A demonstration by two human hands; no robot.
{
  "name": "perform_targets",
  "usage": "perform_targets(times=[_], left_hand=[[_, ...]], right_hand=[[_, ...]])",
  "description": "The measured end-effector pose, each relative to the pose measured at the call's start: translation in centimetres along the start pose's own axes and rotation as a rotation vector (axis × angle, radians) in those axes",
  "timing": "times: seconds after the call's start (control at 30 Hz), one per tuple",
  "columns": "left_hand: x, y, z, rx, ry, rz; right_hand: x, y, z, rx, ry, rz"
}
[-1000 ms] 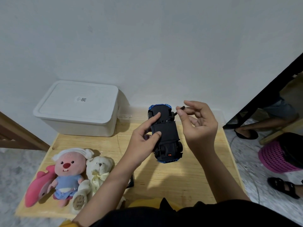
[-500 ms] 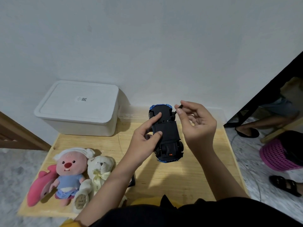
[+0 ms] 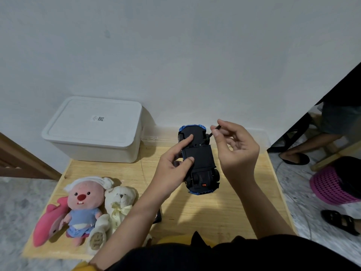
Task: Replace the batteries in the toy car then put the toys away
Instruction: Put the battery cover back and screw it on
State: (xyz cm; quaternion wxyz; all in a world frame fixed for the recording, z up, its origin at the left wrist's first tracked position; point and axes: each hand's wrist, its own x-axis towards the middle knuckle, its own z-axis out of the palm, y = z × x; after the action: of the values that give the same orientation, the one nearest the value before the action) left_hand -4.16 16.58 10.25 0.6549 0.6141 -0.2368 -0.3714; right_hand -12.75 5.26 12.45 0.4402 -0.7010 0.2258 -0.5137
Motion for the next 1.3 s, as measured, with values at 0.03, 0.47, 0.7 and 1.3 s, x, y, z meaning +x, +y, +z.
perform_targets(times=[0.03,0.47,0.7,1.3], left_hand=[[0.04,0.01,0.04,0.003,0.001,0.0],[0.17,-0.22,-0.08,0.027,-0.002,-0.013],[0.22,-0.35,-0.05,0.025,0.001,-0.015],[0.32,-0.78,0.05,0.042,-0.024,-0.011]], right_hand=[[-0.01,0.0,0.01,0.003,0.009,-0.003],[-0.28,0.76,0.02,-0.033,-0.015,-0.04],[-0.49,0.53,-0.04,-0.048,-0.001,-0.037],[-0.41,0.8,0.0,-0.069,-0.062,-0.085]])
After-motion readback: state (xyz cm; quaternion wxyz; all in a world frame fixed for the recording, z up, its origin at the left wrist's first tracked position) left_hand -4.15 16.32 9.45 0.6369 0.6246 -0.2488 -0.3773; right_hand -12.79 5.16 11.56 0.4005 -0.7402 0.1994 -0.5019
